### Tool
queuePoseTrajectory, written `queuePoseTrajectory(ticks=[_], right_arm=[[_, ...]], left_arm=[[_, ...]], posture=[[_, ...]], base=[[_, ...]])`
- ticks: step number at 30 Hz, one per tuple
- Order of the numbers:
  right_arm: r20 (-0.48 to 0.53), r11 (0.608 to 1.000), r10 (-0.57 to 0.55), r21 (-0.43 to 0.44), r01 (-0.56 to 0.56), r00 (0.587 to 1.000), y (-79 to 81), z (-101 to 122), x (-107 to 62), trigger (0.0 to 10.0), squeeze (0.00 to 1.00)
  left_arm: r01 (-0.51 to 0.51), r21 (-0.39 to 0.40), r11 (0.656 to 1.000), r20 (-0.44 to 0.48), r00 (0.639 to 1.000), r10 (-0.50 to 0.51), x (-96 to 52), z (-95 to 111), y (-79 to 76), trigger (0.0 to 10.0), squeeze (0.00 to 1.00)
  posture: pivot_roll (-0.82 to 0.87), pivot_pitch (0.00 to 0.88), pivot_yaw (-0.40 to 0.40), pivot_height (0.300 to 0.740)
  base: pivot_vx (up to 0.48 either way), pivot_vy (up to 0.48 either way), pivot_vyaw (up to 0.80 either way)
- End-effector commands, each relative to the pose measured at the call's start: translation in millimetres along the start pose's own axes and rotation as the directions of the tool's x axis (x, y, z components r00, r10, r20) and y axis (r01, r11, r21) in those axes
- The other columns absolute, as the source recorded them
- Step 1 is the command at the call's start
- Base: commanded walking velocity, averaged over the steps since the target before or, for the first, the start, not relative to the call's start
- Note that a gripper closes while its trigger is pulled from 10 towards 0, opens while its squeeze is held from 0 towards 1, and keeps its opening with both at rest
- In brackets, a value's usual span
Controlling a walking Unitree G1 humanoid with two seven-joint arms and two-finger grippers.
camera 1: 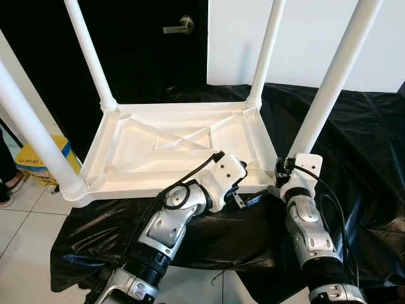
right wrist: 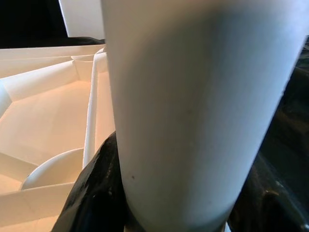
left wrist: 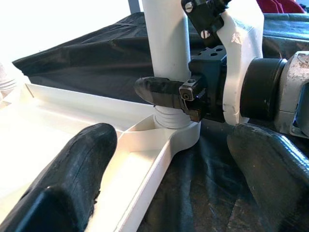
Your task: Building children table
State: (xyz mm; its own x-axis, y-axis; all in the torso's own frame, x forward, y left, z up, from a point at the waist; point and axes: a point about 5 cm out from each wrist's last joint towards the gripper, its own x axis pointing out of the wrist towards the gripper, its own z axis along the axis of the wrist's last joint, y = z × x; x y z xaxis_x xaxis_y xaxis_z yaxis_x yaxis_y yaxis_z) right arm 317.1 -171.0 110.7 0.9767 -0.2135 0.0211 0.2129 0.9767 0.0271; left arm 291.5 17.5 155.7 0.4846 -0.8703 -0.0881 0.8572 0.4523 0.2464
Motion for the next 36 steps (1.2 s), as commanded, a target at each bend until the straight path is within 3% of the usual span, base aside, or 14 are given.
queuePoseTrajectory(ticks=[1, 5, 6, 7, 8, 9, 10, 16, 22, 23, 24, 27, 35, 36], right_arm=[[-0.059, 1.000, -0.023, -0.017, 0.022, 0.998, -5.8, -13.0, -4.1, 10.0, 0.00], [-0.029, 1.000, 0.003, -0.025, -0.004, 1.000, -3.6, -9.3, -5.4, 10.0, 0.00], [-0.025, 1.000, 0.010, -0.026, -0.011, 1.000, -3.7, -8.7, -5.5, 10.0, 0.24], [-0.025, 1.000, 0.010, -0.026, -0.011, 1.000, -3.7, -8.7, -5.5, 10.0, 0.24], [-0.018, 0.999, 0.028, -0.032, -0.028, 0.999, -4.2, -7.7, -5.3, 10.0, 0.85], [-0.018, 0.999, 0.028, -0.032, -0.028, 0.999, -4.2, -7.7, -5.3, 10.0, 0.85], [-0.013, 0.999, 0.039, -0.037, -0.040, 0.999, -4.4, -7.1, -5.3, 10.0, 1.00], [0.003, 0.989, 0.143, -0.046, -0.142, 0.990, -6.1, -3.0, -4.1, 10.0, 1.00], [0.020, 0.934, 0.350, -0.078, -0.348, 0.936, -17.2, 6.3, -0.9, 10.0, 1.00], [0.013, 0.908, 0.409, -0.104, -0.405, 0.913, -18.7, 7.3, -0.4, 10.0, 0.00], [0.013, 0.908, 0.409, -0.104, -0.405, 0.913, -18.7, 7.3, -0.4, 10.0, 0.00], [-0.006, 0.844, 0.519, -0.155, -0.514, 0.854, -20.1, 11.4, 5.6, 10.0, 0.00], [-0.024, 0.796, 0.577, -0.207, -0.569, 0.816, -19.8, 17.3, 15.7, 10.0, 0.00], [-0.032, 0.790, 0.581, -0.217, -0.573, 0.813, -20.1, 17.1, 17.6, 4.6, 0.00]], left_arm=[[-0.069, -0.014, 0.997, 0.001, 0.998, 0.069, -1.8, -0.6, 4.9, 10.0, 0.00], [-0.056, -0.020, 0.998, 0.010, 0.998, 0.056, -1.5, 1.5, 2.3, 10.0, 0.00], [-0.051, -0.022, 0.998, 0.013, 0.999, 0.051, -1.2, 1.8, 1.5, 10.0, 0.00], [-0.051, -0.022, 0.998, 0.013, 0.999, 0.051, -1.2, 1.8, 1.5, 10.0, 0.00], [-0.048, -0.025, 0.999, 0.015, 0.999, 0.048, -1.1, 2.1, 1.2, 10.0, 0.00], [-0.048, -0.025, 0.999, 0.015, 0.999, 0.048, -1.1, 2.1, 1.2, 10.0, 0.00], [-0.046, -0.025, 0.999, 0.016, 0.999, 0.047, -1.1, 2.3, 1.0, 10.0, 0.00], [-0.030, -0.007, 1.000, -0.003, 1.000, 0.030, -1.0, 0.0, 0.1, 10.0, 0.00], [-0.003, 0.009, 1.000, -0.026, 1.000, 0.003, -2.4, -4.9, -4.1, 10.0, 0.00], [0.000, 0.015, 1.000, -0.032, 1.000, 0.000, -2.4, -5.7, -4.3, 10.0, 0.00], [0.000, 0.015, 1.000, -0.032, 1.000, 0.000, -2.4, -5.7, -4.3, 10.0, 0.00], [-0.001, 0.025, 1.000, -0.037, 0.999, 0.002, -1.1, -5.9, -2.2, 10.0, 0.00], [0.000, 0.032, 0.999, -0.031, 1.000, 0.001, 1.5, -3.7, -1.7, 10.0, 0.00], [0.001, 0.035, 0.999, -0.030, 1.000, 0.000, 2.0, -3.2, -1.8, 10.0, 0.00]], posture=[[-0.11, 0.000, -0.012, 0.740], [-0.12, 0.000, -0.001, 0.740], [-0.12, 0.000, 0.000, 0.740], [-0.12, 0.000, 0.000, 0.740], [-0.12, 0.000, 0.005, 0.740], [-0.12, 0.000, 0.005, 0.740], [-0.12, 0.000, 0.007, 0.740], [-0.13, 0.000, 0.023, 0.740], [-0.13, 0.000, 0.039, 0.740], [-0.13, 0.000, 0.037, 0.740], [-0.13, 0.000, 0.037, 0.740], [-0.13, 0.000, 0.038, 0.740], [-0.13, 0.000, 0.037, 0.740], [-0.13, 0.000, 0.034, 0.740]], base=[[0.000, 0.000, 0.00], [0.000, 0.000, 0.00], [0.000, 0.000, 0.00], [0.000, 0.000, 0.00], [0.000, 0.000, 0.00], [0.000, 0.000, 0.00], [0.000, 0.000, 0.00], [0.000, 0.000, 0.00], [0.000, 0.000, 0.00], [0.000, 0.000, 0.00], [0.000, 0.000, 0.00], [0.000, 0.000, 0.00], [0.000, 0.000, 0.00], [0.000, 0.000, 0.00]])
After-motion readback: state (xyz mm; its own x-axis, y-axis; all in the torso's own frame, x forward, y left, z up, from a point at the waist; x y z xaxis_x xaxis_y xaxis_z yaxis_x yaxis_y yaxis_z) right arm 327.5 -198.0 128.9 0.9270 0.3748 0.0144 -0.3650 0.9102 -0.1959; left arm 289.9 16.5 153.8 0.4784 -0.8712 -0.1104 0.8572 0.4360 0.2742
